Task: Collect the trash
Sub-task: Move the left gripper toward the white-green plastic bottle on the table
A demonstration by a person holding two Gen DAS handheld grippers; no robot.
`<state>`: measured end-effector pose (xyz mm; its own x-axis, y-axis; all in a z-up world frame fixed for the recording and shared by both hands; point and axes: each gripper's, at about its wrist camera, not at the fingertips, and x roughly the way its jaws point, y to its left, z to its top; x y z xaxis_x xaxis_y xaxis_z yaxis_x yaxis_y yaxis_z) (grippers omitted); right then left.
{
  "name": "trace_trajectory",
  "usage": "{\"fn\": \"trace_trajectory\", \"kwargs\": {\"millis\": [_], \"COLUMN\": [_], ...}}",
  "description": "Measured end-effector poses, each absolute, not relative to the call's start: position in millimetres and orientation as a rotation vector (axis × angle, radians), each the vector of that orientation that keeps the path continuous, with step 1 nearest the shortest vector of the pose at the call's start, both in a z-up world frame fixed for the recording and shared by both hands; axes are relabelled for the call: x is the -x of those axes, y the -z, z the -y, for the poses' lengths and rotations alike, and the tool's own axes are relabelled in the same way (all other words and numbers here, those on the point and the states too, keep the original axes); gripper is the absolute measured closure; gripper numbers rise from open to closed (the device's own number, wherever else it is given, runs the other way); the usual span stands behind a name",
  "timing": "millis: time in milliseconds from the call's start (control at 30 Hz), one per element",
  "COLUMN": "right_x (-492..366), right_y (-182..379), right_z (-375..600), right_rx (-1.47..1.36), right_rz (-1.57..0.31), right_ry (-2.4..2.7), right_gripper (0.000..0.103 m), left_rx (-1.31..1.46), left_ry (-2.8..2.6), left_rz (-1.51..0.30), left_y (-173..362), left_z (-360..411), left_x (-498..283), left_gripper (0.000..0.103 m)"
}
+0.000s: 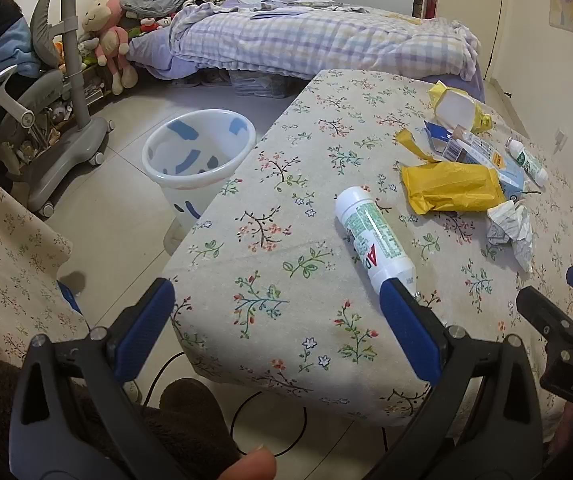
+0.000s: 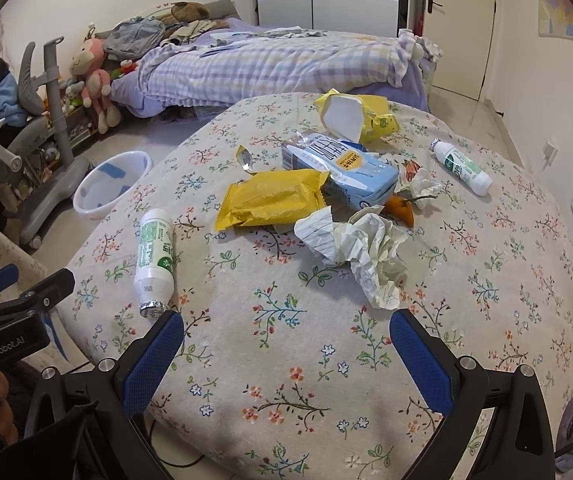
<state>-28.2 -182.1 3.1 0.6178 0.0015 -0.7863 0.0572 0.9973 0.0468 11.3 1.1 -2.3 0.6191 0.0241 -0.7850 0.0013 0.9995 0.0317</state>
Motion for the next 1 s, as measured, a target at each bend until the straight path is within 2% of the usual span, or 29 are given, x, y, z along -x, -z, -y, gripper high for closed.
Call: {"fn": "trace_trajectory", "kwargs": {"millis": [1000], "right_x": [26.5], "right_y": [-3.3], "right_z": [180.3], "right_rx": [-0.072], "right_rz": [-0.910], "right_ry": [0.028], "right_gripper": [0.000], "left_rx": [-0.016], "left_ry": [-0.003], "left_rz": [-0.885], "left_y": [-1.2], "left_z": [-8.8], "left_x": [-10.3], "left_gripper": [0.001]}}
